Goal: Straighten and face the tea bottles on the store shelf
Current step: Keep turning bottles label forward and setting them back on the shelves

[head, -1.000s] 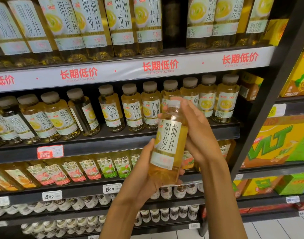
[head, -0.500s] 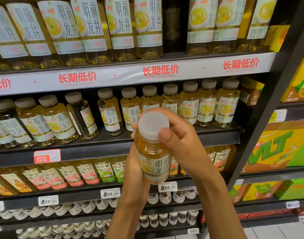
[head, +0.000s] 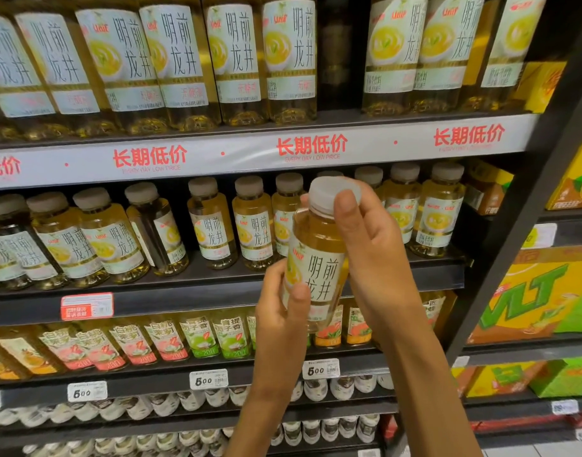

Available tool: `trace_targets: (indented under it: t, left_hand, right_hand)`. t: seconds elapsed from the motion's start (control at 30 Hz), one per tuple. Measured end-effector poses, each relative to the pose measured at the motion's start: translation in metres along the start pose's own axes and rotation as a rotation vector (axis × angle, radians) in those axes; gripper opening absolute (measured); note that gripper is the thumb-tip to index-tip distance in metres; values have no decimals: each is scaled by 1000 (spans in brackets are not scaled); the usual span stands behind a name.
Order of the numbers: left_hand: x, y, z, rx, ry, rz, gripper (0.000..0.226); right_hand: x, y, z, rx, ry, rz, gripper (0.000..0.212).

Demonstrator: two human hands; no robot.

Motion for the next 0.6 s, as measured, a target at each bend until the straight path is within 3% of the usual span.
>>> trace_targets:
  t: [0.1, 0.2, 0.27, 0.47, 0.6]
  left_hand:
    - [2, 0, 0, -36, -35, 7, 78]
    - [3, 2, 0, -44, -65, 25, 72]
    - [4, 3, 0, -30, -89, 30, 69]
    - [3, 0, -4, -8, -63, -21, 59]
    - [4, 1, -5, -54, 22, -60, 64]
  right_hand:
    - [2, 4, -8, -9, 41, -146, 66]
    - [1, 6, -16, -34, 105, -257, 52]
    - [1, 6, -17, -70, 122, -226, 37]
    - [-1, 6, -5, -19, 7, 80, 39]
    - [5, 15, -5, -62, -35, 9, 35]
Point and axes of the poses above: each hand's wrist, its own x-axis towards the middle knuckle, its own y-axis out of the back of the hand, z = x × y, the point moved 3 cm from there along x, towards the middle knuckle, and after that the axes turned 1 degree about -x, right-handed, at the moved point
